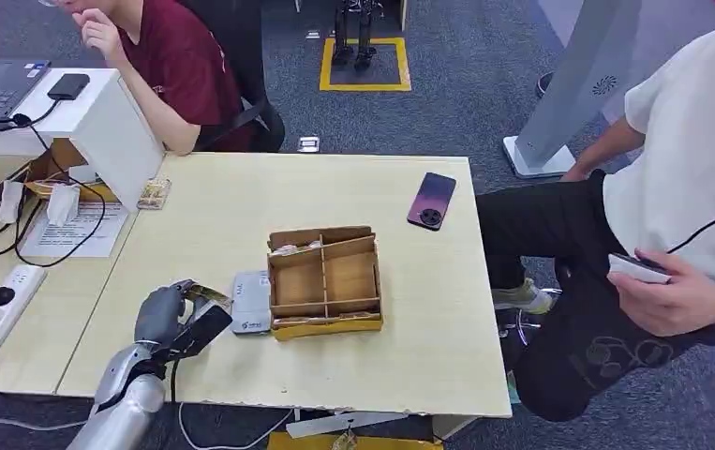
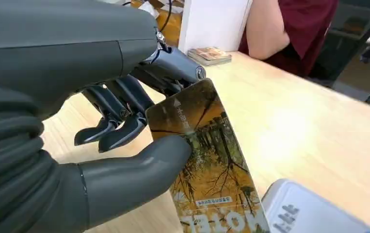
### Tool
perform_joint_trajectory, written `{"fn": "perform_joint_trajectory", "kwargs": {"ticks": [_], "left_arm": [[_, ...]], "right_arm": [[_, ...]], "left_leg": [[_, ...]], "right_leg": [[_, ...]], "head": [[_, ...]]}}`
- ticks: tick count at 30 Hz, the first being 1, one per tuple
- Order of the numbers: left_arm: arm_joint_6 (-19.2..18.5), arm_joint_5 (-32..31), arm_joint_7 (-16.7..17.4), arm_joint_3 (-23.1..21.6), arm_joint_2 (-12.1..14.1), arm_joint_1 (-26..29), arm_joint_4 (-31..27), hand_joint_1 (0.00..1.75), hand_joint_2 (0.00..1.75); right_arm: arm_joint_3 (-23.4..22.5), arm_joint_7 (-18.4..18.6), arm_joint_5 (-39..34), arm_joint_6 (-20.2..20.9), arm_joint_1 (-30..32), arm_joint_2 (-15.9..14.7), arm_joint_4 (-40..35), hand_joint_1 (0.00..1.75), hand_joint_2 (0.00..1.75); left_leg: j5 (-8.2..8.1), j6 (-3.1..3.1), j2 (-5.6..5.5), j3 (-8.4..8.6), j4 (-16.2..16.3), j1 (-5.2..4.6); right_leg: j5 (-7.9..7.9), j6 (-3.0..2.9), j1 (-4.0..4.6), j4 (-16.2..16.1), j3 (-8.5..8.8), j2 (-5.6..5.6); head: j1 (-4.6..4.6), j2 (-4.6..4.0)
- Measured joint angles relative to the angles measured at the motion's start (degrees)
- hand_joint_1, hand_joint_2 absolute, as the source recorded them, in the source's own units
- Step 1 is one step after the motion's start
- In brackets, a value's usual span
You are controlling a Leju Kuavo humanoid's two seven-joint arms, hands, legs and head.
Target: Pass the card to the sensor for recognition and then transmit it.
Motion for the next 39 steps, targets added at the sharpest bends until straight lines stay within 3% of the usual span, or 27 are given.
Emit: {"fn": "perform_joint_trajectory", "kwargs": {"ticks": [5, 9, 13, 17, 20, 23, 29, 39], "left_arm": [[0.9, 5.3, -2.6, 0.2, -0.6, -0.1, -2.5, 1.75, 1.75], [0.0, 15.5, -6.9, 1.8, -1.3, 0.4, -6.5, 1.75, 1.75], [-1.1, 20.7, -7.6, 3.9, -1.8, 0.7, -12.2, 1.75, 1.75], [-5.0, 25.3, -9.3, 4.8, -1.8, 1.3, -16.2, 1.75, 1.75], [-11.6, 23.1, -9.7, 4.3, -1.5, 3.1, -18.8, 1.75, 1.75], [-14.9, 17.1, -8.8, 1.5, 0.1, 4.9, -19.7, 1.75, 1.75], [-15.7, 12.1, -8.6, -4.3, 3.7, 6.3, -19.7, 1.75, 1.75], [-15.6, 9.9, -7.5, -7.0, 6.1, 6.3, -19.6, 1.75, 1.75]], "right_arm": [[0.3, 0.0, -0.5, 0.0, 0.0, 0.0, 0.0, 0.00, 0.00], [0.5, 0.0, -1.1, 0.0, 0.0, 0.0, 0.0, 0.00, 0.00], [0.6, 0.2, -1.3, 0.0, 0.0, 0.0, 0.0, 0.00, 0.00], [0.6, 0.2, -1.7, 0.0, 0.1, 0.1, 0.0, 0.00, 0.00], [0.8, 0.0, -2.0, 0.1, 0.1, 0.1, 0.0, 0.00, 0.00], [1.3, 0.0, -2.2, 0.2, 0.1, 0.1, 0.0, 0.00, 0.00], [1.8, -0.4, -2.2, 0.6, 0.1, 0.1, 0.0, 0.00, 0.00], [2.0, -0.8, -2.3, 0.8, 0.1, 0.1, 0.0, 0.00, 0.00]], "left_leg": [[0.00, 0.00, 0.00, -0.01, 0.0, 0.00], [0.00, 0.00, 0.01, -0.01, 0.0, 0.01], [0.00, 0.00, 0.01, -0.01, 0.0, 0.01], [0.00, 0.00, 0.01, -0.01, 0.0, 0.01], [-0.01, 0.00, 0.03, 0.00, 0.0, 0.00], [-0.01, 0.00, 0.03, -0.01, 0.0, 0.00], [0.00, 0.00, 0.03, -0.01, 0.0, 0.01], [0.00, 0.00, 0.03, -0.01, 0.0, 0.00]], "right_leg": [[0.00, 0.00, 0.00, 0.0, 0.00, 0.01], [0.00, 0.00, 0.01, 0.0, -0.01, 0.02], [0.00, 0.00, 0.01, 0.0, -0.01, 0.02], [0.00, 0.00, 0.01, 0.0, -0.01, 0.02], [0.00, 0.00, 0.00, 0.0, -0.01, 0.06], [0.00, 0.00, 0.00, 0.0, -0.03, 0.05], [0.00, 0.00, 0.01, 0.0, -0.03, 0.05], [0.00, 0.00, 0.00, 0.0, -0.03, 0.05]], "head": [[0.02, 0.00], [0.02, 0.00], [0.02, 0.00], [0.02, 0.00], [0.00, 0.00], [0.02, 0.00], [0.02, 0.00], [0.04, 0.00]]}}
